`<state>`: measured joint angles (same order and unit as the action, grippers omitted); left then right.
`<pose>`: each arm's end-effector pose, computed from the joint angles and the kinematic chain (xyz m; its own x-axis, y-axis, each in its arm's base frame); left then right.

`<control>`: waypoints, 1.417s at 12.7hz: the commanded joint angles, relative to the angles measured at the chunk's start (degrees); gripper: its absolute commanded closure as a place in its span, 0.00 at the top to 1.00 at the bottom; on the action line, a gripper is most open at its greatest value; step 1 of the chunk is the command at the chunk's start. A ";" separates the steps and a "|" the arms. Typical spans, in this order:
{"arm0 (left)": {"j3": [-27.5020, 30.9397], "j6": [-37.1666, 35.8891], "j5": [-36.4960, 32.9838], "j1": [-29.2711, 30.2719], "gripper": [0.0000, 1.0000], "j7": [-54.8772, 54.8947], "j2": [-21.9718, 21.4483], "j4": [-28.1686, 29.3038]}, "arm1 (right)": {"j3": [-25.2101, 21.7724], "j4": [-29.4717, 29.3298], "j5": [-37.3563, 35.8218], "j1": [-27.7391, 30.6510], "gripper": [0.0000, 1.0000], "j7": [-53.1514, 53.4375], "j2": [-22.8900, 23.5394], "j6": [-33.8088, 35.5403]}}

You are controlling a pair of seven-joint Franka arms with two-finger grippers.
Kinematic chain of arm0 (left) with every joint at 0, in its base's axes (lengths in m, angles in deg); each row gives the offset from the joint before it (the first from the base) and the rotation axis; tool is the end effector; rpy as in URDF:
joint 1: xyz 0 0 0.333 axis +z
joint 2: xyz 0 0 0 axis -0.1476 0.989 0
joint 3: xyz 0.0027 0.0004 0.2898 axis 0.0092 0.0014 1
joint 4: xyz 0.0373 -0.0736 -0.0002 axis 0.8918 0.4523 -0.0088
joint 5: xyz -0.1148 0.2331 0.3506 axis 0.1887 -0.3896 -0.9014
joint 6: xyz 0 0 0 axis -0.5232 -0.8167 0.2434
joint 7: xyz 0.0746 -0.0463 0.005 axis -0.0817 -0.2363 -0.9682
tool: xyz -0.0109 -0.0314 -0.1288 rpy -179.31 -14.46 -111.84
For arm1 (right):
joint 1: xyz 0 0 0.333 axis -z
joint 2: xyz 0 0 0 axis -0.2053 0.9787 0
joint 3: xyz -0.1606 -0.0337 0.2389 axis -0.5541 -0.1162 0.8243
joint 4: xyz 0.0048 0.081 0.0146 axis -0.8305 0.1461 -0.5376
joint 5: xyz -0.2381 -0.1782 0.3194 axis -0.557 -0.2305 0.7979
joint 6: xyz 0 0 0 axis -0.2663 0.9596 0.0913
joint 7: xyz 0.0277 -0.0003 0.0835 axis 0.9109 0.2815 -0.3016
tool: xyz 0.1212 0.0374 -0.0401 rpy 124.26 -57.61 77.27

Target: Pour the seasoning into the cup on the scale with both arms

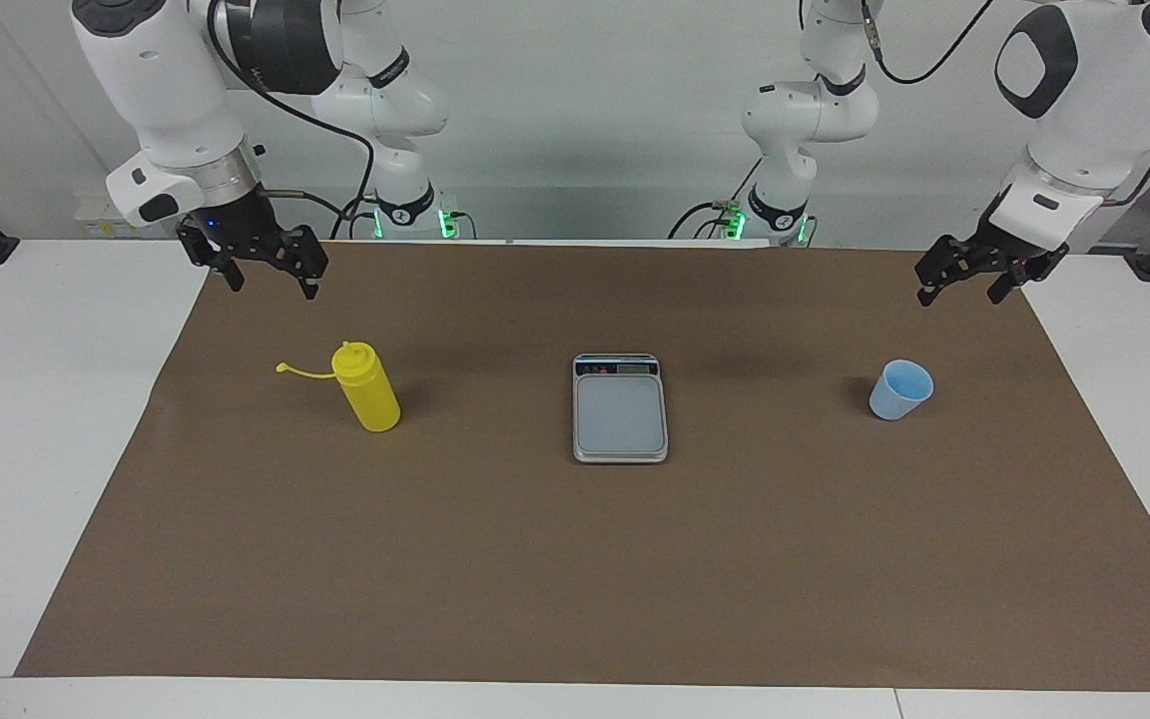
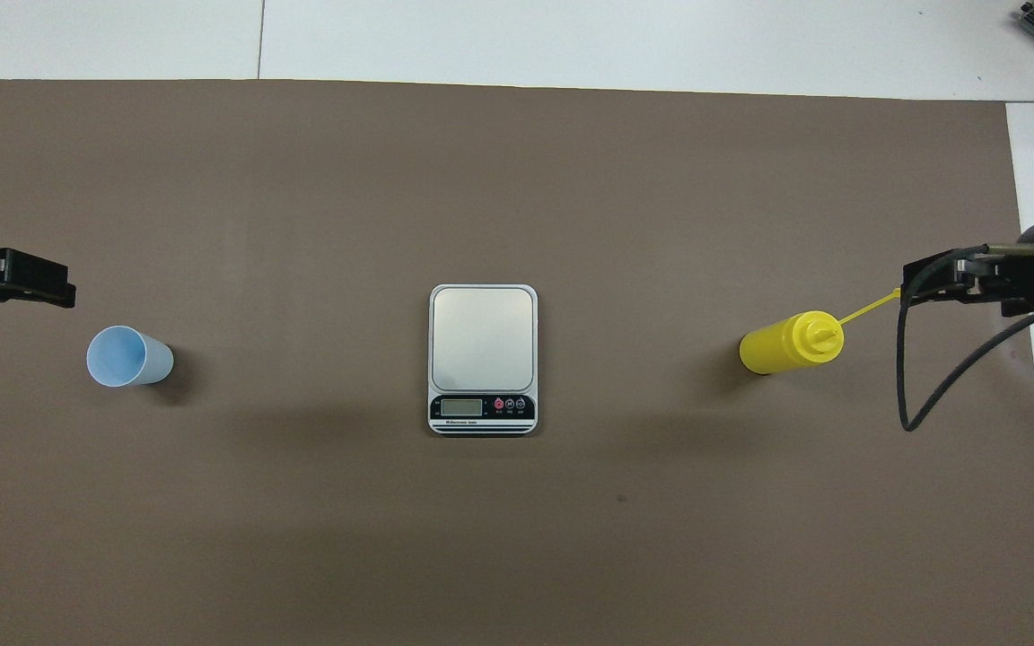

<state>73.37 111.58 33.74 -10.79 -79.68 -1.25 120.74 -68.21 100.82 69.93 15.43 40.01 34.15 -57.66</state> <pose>0.5981 -0.0071 0.5402 0.9999 -0.0059 -0.0162 -0.0057 -0.9999 0.0124 0.6006 -0.0049 0.5439 0.9930 -0.1184 -0.0044 -0.1182 -0.9924 0.0337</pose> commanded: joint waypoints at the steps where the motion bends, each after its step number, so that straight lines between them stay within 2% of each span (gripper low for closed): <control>1: 0.34 0.23 0.64 -0.16 1.00 -0.19 -1.74 2.02 | 0.17 1.54 -0.24 0.81 1.00 -1.57 -1.34 -0.95; 9: 0.43 3.30 0.64 0.36 1.00 0.07 -2.79 5.79 | 0.26 1.54 -0.24 0.81 1.00 -1.57 -1.34 -0.95; 12: 0.51 9.61 0.64 1.93 1.00 2.25 -2.53 10.79 | 0.17 1.54 -0.24 0.81 1.00 -1.57 -1.34 -0.86; 16: 0.51 14.72 0.72 3.44 1.00 5.61 0.45 13.08 | 0.17 1.54 -0.24 0.81 1.00 -1.57 -1.34 -0.77; 18: 0.43 23.75 0.81 3.44 1.00 5.61 0.20 19.74 | 0.17 1.54 -0.24 0.81 1.00 -1.57 -1.34 -0.77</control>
<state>73.98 128.32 33.74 -7.68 -75.15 -0.31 134.56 -68.23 100.82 69.93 15.50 40.01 34.15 -57.66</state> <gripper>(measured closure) 0.000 0.000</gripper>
